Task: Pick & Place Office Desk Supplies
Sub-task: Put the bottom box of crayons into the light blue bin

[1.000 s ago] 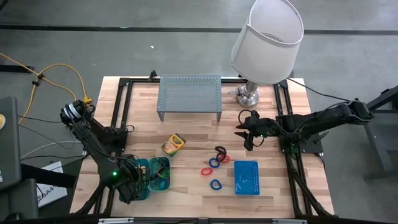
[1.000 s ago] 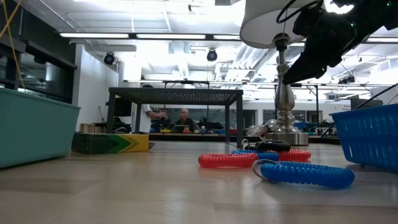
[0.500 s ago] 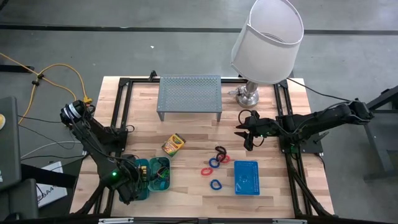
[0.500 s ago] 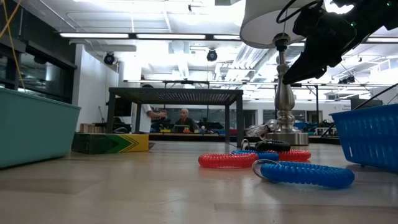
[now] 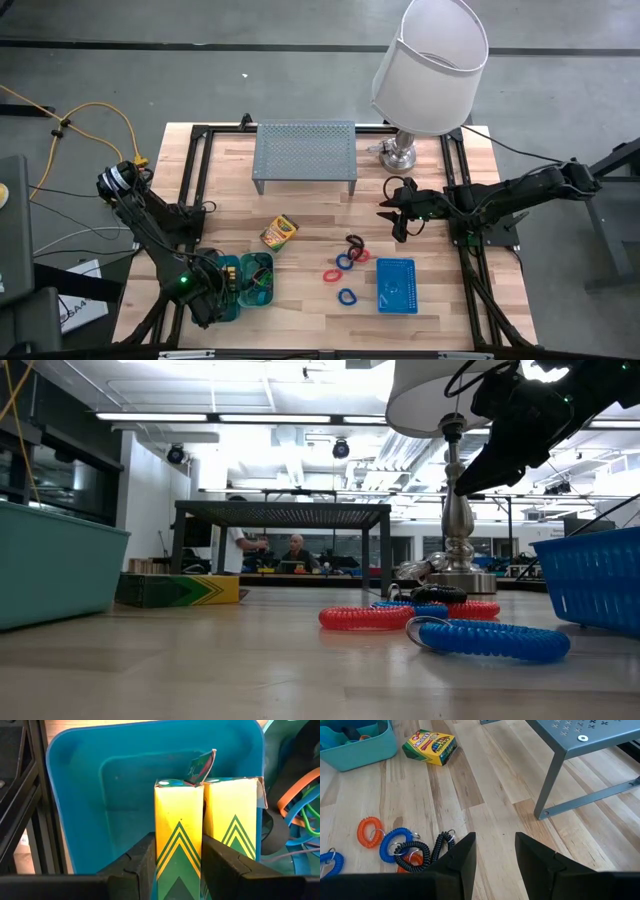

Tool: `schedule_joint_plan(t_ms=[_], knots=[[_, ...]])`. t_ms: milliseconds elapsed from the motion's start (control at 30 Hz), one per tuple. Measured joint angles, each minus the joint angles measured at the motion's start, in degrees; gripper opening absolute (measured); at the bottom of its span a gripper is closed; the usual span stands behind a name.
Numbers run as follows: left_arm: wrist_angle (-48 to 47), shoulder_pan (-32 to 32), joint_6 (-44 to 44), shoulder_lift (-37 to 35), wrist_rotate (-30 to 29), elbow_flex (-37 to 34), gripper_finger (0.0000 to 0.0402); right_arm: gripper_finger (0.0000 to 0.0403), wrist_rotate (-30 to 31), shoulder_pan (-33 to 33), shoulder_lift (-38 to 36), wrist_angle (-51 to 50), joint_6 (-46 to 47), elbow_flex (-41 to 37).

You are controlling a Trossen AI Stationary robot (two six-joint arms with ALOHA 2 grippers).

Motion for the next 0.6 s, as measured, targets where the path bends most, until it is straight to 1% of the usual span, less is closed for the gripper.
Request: schedule_joint_plan(t_ms=[600], knots=[[0.0, -0.9, 1.5, 0.0, 0.2, 0.0, 0.0134, 0.0124, 0.0, 0.0, 0.0, 0.0, 0.0, 0.0]])
